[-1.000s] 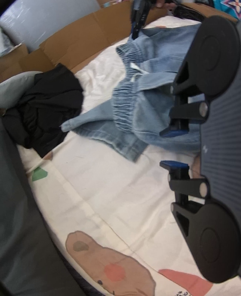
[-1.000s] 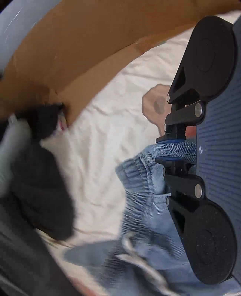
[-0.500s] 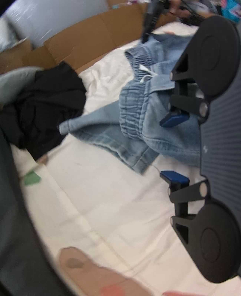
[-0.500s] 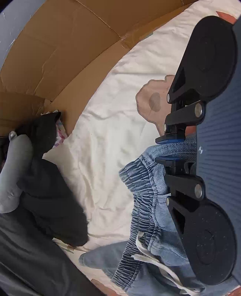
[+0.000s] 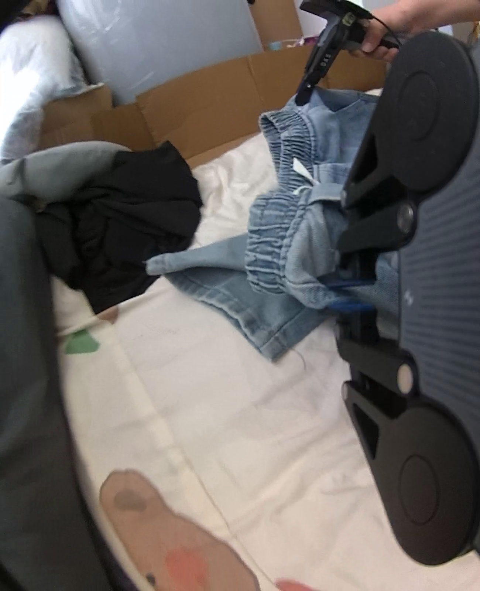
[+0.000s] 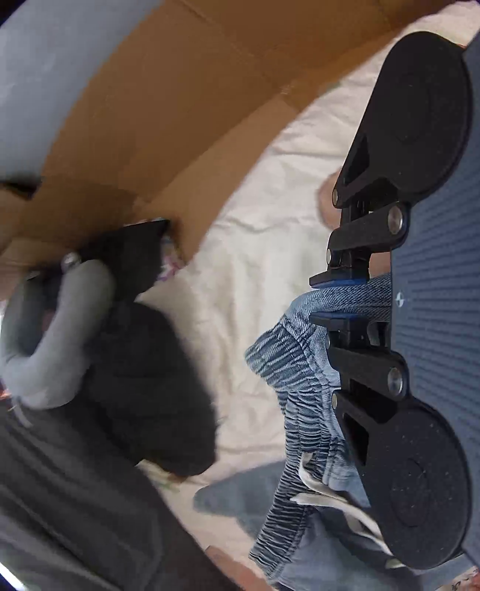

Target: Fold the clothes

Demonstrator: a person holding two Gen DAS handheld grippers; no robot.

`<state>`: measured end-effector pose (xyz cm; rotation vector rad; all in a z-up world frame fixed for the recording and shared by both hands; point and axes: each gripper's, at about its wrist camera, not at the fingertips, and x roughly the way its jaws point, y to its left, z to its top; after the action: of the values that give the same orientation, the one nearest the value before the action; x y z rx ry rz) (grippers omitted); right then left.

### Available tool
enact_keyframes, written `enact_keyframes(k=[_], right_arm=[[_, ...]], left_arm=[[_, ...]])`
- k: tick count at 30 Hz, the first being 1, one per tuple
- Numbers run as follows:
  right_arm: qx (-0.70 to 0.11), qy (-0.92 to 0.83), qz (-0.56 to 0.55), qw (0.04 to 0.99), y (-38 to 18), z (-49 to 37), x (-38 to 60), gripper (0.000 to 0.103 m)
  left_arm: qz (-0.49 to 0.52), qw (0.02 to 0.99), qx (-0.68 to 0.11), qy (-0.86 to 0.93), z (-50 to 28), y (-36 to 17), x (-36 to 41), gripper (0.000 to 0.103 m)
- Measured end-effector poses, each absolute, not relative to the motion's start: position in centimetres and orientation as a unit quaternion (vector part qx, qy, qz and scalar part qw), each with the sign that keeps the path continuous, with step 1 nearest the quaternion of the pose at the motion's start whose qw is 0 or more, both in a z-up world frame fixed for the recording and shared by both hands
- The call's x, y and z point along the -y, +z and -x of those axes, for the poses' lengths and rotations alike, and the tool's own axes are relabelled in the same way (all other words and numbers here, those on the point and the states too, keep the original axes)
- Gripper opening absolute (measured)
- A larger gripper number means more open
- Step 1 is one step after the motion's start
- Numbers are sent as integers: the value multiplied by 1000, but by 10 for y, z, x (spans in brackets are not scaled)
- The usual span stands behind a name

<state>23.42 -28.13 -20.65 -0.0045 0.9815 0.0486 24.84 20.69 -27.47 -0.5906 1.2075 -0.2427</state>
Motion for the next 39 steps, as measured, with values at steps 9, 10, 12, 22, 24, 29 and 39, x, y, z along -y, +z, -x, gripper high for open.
enact_keyframes(k=[9,10,12,22,24,29,39], right_arm=[[-421,63,15,905,-157,-256,247,12],[-416,69,17,907,-151,-260,241,12],[-404,82,23,911,-140,-270,229,12],[-371,120,46,920,-117,-323,168,12],[-363,126,51,922,-113,-335,155,12],[-351,138,65,924,-105,-373,121,12],[-360,184,106,908,-110,-424,32,12]], left_arm=[[253,806,-529,-87,-219,-220,-244,8],[249,811,-523,-78,-215,-215,-249,8],[244,823,-510,-53,-208,-205,-256,8],[212,850,-482,-4,-192,-170,-283,7],[196,855,-481,-1,-191,-165,-286,7],[178,857,-483,8,-192,-168,-297,7],[178,845,-503,28,-180,-179,-338,7]])
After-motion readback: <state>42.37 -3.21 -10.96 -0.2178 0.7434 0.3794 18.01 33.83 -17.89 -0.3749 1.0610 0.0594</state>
